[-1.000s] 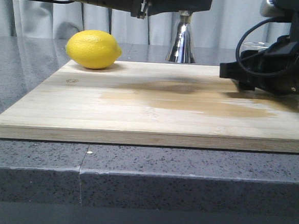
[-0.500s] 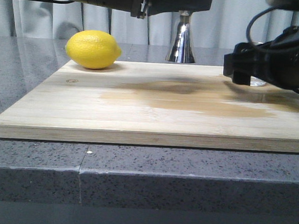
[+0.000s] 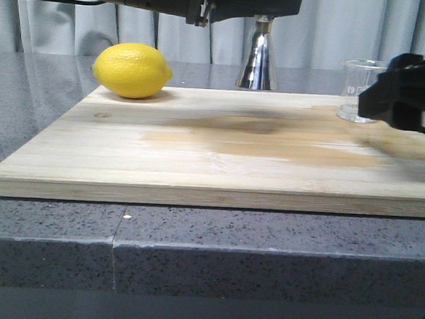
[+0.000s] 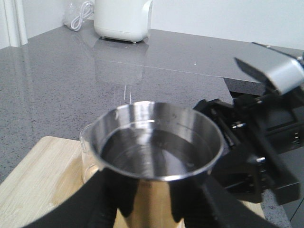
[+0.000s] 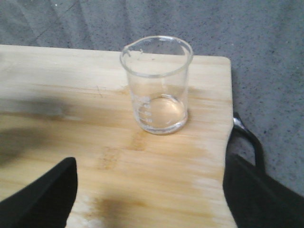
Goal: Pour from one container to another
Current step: 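Open the right gripper and withdraw it from the beaker, then lower the jigger onto the board with the left gripper, then open the left gripper and withdraw it from the jigger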
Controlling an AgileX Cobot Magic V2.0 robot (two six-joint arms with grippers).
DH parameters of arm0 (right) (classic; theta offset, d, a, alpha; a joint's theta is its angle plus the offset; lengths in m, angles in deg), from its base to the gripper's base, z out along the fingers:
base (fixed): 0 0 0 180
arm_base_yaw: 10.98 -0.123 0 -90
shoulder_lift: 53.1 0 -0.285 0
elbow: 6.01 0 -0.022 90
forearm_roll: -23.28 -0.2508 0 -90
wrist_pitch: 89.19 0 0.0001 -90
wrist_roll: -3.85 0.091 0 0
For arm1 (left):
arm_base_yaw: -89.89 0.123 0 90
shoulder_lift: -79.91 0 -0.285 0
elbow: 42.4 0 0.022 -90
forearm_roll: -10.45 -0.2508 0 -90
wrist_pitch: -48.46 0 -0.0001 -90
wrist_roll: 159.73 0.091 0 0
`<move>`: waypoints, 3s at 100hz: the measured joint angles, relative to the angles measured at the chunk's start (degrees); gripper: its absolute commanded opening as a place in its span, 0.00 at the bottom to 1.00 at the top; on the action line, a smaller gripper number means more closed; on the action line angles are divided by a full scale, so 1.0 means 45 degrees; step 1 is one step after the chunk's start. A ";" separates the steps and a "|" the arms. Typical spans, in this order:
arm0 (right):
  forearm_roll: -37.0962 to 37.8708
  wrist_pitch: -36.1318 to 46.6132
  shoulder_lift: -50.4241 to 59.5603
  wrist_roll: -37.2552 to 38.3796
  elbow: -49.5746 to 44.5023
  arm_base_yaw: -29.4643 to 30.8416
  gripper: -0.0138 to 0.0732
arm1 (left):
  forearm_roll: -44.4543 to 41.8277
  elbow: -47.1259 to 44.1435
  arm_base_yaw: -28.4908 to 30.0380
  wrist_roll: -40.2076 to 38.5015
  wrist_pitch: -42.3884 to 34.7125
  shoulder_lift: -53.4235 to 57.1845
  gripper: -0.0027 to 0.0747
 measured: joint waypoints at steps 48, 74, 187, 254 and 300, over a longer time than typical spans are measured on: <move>0.0000 -0.0242 0.2051 -0.0292 -0.0718 0.0000 0.81 | 0.0000 0.0000 0.0000 0.0000 -0.0030 0.0000 0.30; 0.0000 -0.0242 0.2080 -0.0311 -0.0766 0.0000 0.81 | 0.0000 0.0009 0.0000 0.0151 -0.0004 -0.0459 0.30; 0.0000 -0.0242 0.2080 -0.0364 -0.0766 0.0000 0.81 | -0.0223 0.0029 0.0000 0.1705 0.0566 -0.1328 0.31; 0.0059 -0.6695 0.3587 -0.0655 0.1389 0.0000 0.81 | -0.3323 0.0029 0.0538 -0.0966 -0.0322 -0.0480 0.61; 0.1362 -1.5290 0.3942 -0.0551 0.4773 0.2493 0.81 | -1.1512 0.0029 0.0720 -0.9038 -0.1638 0.4277 0.60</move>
